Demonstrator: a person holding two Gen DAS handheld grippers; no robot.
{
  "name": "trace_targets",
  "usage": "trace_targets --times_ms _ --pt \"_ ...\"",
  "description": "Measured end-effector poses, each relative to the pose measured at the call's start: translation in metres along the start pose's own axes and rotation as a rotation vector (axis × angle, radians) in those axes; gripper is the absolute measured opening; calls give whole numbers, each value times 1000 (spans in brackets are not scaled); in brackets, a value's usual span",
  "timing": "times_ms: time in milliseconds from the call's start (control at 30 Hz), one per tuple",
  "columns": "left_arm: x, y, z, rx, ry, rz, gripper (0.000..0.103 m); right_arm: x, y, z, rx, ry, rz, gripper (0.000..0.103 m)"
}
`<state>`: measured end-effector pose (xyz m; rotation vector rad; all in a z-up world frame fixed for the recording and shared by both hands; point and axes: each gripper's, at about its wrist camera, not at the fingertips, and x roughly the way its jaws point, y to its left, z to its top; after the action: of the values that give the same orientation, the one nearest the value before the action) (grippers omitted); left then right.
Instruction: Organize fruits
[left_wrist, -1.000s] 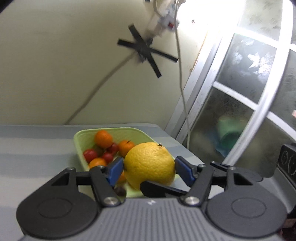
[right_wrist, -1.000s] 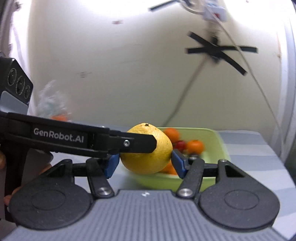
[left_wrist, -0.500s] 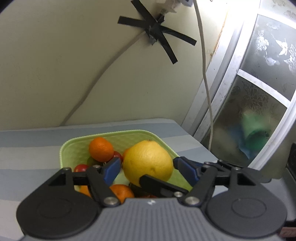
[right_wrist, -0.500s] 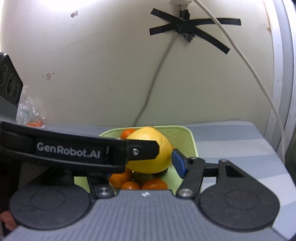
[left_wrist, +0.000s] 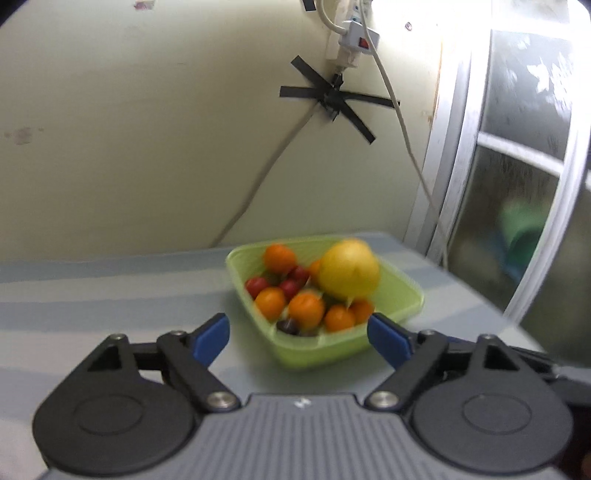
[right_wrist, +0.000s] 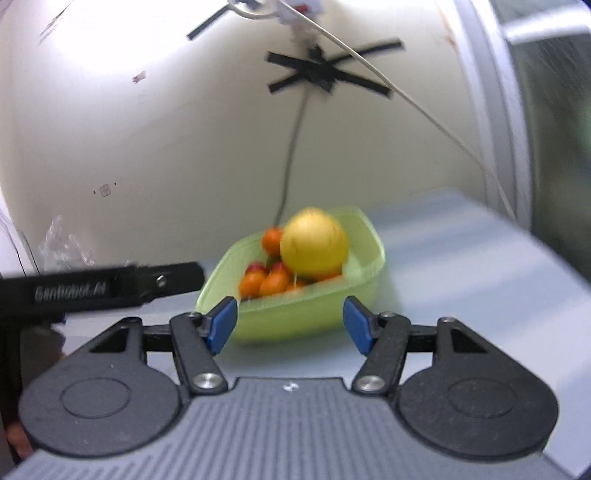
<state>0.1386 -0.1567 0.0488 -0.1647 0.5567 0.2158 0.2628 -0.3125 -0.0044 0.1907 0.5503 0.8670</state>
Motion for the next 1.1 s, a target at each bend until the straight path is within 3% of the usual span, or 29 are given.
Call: trace_targets --times_ms 133,200,500,733,1100 --pt "-24 2 -26 -29 18 30 94 -11 8 -23 54 83 -12 69" --pt "-32 5 -35 -50 29 45 102 -21 13 -33 64 107 -16 80" --pt "-64 18 -66 -73 48 125 103 -45 25 -59 145 182 -15 95" --pt "-80 22 -74 -55 53 173 103 -52 40 -61 157 201 -27 100" --pt "-95 26 -77 -38 25 244 103 -55 59 -63 66 254 -148 103"
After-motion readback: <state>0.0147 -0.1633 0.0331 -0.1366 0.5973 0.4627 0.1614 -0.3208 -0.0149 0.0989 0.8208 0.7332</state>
